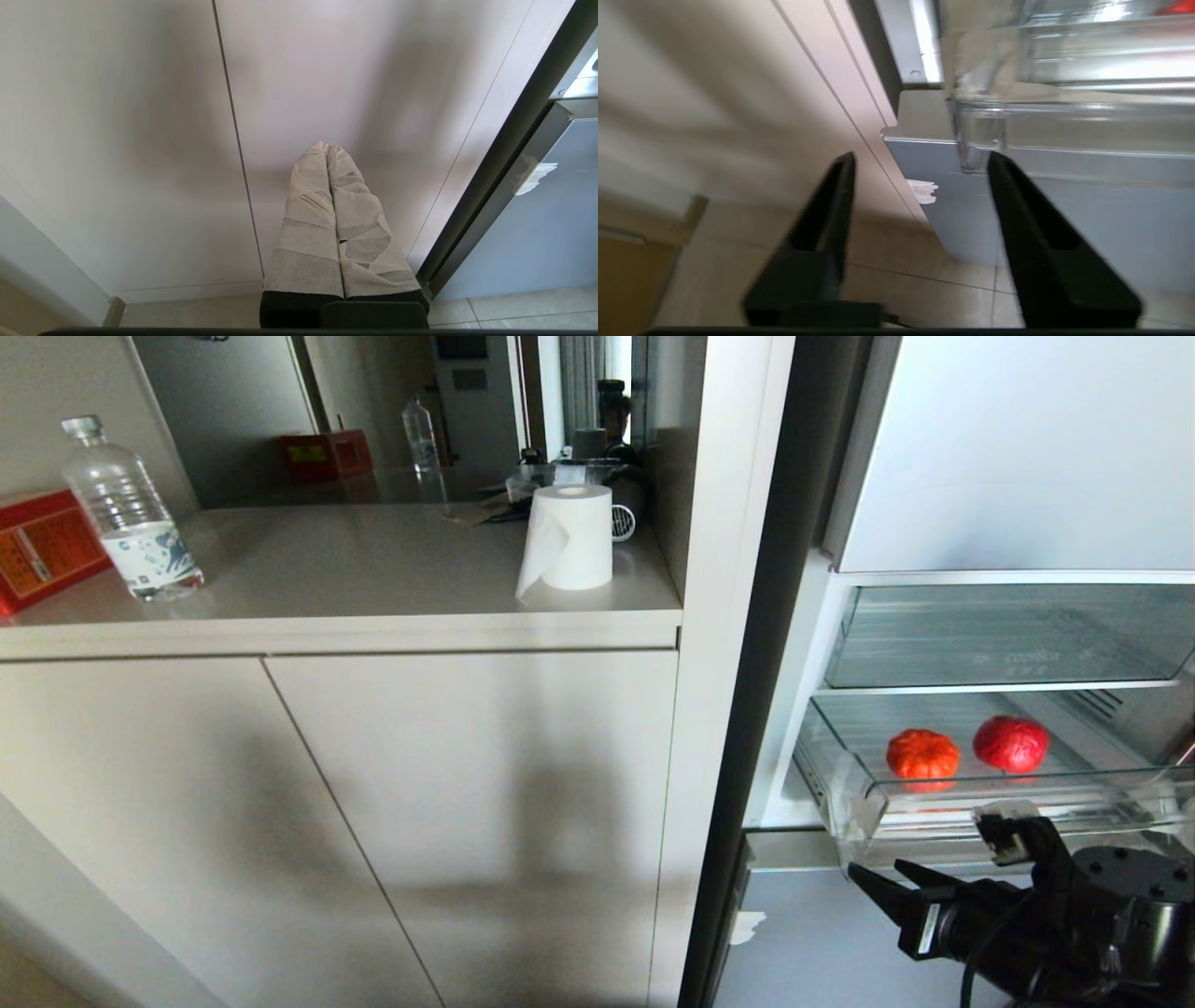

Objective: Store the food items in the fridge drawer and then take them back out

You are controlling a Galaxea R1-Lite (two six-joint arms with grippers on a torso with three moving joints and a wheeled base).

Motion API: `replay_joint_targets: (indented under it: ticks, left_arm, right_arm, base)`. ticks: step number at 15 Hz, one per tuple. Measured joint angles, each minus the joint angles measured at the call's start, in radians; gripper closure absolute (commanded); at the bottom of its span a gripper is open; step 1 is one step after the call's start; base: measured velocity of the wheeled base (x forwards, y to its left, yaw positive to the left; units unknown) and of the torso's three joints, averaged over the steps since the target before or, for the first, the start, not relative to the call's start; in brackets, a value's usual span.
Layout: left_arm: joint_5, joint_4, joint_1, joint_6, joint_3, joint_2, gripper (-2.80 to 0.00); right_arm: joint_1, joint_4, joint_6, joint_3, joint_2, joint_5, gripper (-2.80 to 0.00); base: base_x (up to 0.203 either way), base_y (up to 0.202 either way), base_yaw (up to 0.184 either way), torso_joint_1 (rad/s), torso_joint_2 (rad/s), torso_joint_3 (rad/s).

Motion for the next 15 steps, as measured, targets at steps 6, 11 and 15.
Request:
replay_joint_targets:
  ticks: [6,11,15]
  left_arm:
    - [0.0,0.0,0.0,0.0,0.0,0.0,0.0]
    - [0.0,0.0,0.0,0.0,0.0,0.0,0.0]
    - [0.0,0.0,0.0,0.0,0.0,0.0,0.0]
  right_arm:
    - [-0.013,0.087,-0.054,-0.023,-0.262,-0.093,0.0]
    - [-0.181,0.54,-0.131,-0.306,-0.492,-0.149,0.0]
    - [-0.368,1.084,-0.168,-0.659,-0.526,0.014,0.0]
  base:
    - [0.0,0.0,0.0,0.0,0.0,0.0]
    - [0.0,0.0,0.0,0.0,0.0,0.0]
    - [0.0,0.0,0.0,0.0,0.0,0.0]
